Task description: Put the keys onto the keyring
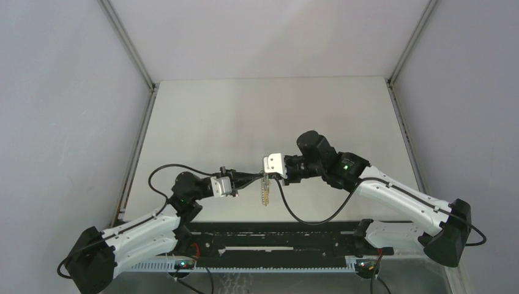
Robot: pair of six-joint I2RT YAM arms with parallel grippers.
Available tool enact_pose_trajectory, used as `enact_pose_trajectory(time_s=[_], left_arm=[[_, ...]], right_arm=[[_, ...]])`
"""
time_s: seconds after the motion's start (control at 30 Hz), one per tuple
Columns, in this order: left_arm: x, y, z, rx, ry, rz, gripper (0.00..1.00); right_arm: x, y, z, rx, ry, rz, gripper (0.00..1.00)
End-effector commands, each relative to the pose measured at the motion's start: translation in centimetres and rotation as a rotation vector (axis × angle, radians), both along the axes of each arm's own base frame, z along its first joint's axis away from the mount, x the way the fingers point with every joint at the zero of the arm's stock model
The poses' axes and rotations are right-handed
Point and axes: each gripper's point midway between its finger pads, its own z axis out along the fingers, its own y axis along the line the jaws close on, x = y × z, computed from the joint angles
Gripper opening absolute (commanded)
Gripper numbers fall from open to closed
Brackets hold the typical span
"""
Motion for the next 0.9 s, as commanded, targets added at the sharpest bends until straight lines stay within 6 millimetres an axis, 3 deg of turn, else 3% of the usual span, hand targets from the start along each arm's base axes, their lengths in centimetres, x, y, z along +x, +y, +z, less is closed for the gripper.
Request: enact_pose_trajectory(time_s=[0.0,0.87], left_arm=[[-0.1,0.4,1.8,-0.054,-0.046,0.009,0.00],[-0.6,0.2,1.7,-0.045,-0.041,-0.021,0.00]], right_arm=[[-0.6,0.2,0.4,0.015,-0.015,0.033,0.00],[-0.5,0.4,1.5,0.059,-0.042,0.036,0.00]])
